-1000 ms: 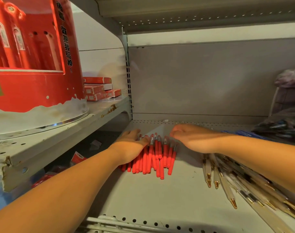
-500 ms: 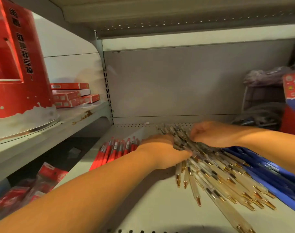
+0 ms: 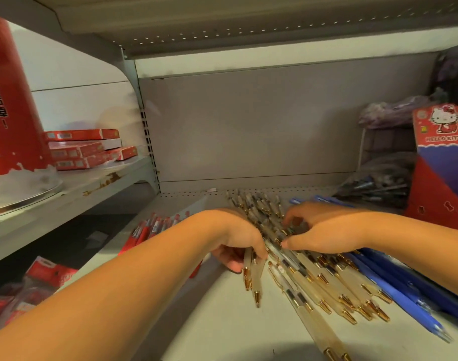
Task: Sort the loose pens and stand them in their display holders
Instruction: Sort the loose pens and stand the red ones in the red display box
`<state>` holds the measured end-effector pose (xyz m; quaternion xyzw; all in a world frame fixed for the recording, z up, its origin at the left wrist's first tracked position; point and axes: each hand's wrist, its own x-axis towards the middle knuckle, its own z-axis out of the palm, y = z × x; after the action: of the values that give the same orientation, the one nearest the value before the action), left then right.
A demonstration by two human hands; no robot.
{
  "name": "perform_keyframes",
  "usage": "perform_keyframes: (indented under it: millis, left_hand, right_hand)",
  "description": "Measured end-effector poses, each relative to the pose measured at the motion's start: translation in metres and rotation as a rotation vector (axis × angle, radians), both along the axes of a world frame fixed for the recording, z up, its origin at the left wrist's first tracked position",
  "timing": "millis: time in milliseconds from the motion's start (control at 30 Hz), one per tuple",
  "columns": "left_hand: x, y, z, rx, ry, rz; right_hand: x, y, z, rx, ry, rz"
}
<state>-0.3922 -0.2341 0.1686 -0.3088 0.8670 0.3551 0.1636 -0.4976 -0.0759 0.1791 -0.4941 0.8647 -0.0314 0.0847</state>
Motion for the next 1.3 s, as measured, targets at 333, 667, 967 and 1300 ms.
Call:
perform_keyframes:
  millis: [333,667,967,1300]
  left_hand:
    - [0.013,0.007,-0.003,-0.008,0.085,0.01]
    - [0.013,0.019,0.0,-0.245,0.04,-0.031]
    - [0.034,-0.006,0.008,-0.268,-0.042,-0.051]
    - [0.031,-0.004,0.005,-0.341,0.015,-0.078]
  right_hand:
    - [0.011,0.004,0.006,0.165,0.033,-0.064]
    - [0.02,-0.009,0.001,0.188,-0.005,-0.058]
    - [0.024,-0.013,0.004,0.168,0.025,-0.081]
    - [0.028,-0.017,-0.001,0.173,0.057,-0.105]
